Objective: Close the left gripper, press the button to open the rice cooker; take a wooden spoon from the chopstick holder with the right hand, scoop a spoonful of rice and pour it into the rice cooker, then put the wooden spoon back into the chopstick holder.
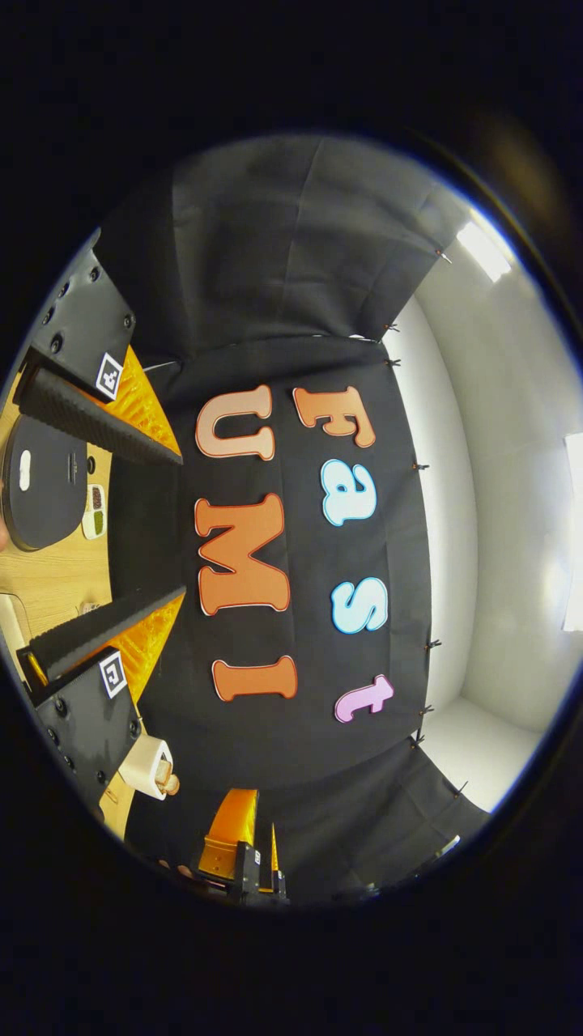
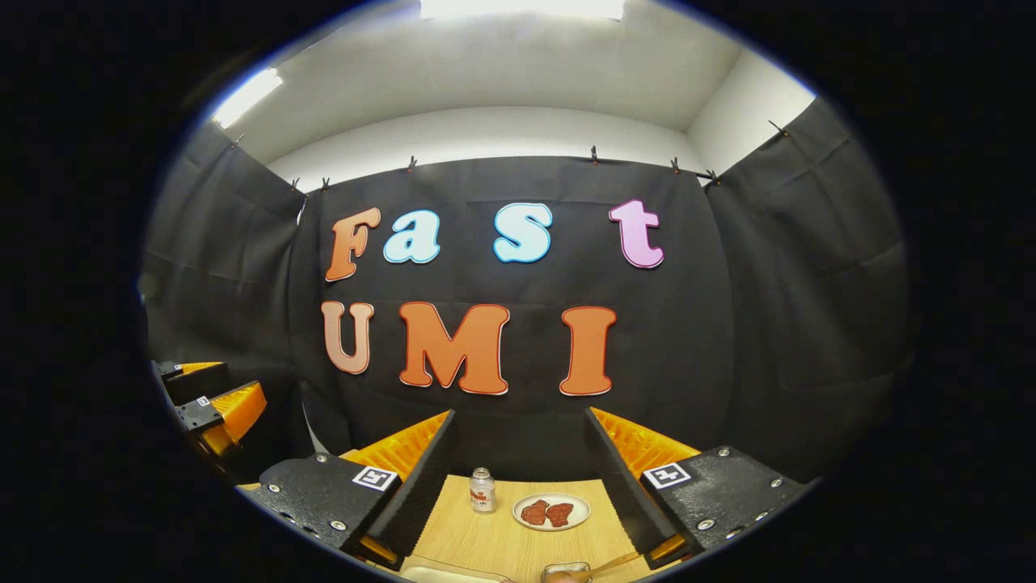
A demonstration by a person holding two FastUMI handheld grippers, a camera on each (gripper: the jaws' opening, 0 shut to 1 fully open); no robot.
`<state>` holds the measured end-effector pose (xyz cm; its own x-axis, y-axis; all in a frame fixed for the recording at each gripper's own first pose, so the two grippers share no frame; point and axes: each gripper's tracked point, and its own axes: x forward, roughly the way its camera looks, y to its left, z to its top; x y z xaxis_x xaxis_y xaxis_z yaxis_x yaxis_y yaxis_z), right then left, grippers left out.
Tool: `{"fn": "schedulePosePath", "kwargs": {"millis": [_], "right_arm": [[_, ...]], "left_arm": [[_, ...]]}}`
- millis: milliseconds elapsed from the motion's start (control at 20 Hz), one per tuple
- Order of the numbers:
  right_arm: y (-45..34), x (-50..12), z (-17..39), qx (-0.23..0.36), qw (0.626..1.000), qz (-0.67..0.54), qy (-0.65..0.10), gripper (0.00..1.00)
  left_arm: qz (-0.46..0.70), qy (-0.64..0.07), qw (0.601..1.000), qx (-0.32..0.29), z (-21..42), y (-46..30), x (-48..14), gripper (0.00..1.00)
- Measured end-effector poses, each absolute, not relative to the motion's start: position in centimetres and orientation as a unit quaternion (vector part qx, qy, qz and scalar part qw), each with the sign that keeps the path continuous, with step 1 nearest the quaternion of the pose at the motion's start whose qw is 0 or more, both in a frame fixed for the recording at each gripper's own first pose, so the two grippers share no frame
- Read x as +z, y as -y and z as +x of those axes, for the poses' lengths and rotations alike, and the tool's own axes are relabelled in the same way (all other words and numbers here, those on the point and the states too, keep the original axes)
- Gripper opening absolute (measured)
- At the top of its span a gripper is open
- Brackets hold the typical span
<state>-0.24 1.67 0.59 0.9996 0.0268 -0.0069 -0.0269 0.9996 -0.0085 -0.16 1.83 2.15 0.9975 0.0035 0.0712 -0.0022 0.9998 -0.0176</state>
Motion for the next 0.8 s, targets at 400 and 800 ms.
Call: {"fn": "schedulePosePath", "kwargs": {"millis": [400,800], "right_arm": [[-2.2,-0.4,-0.1,0.012,1.000,-0.004,-0.018,0.97],[-2.0,-1.4,-0.1,0.003,0.999,-0.011,-0.032,0.97]], "left_arm": [[0.005,0.020,1.000,0.007,0.6,-2.8,0.9,0.97],[0.008,-0.013,1.000,0.005,2.2,-3.3,-1.5,1.00]]}}
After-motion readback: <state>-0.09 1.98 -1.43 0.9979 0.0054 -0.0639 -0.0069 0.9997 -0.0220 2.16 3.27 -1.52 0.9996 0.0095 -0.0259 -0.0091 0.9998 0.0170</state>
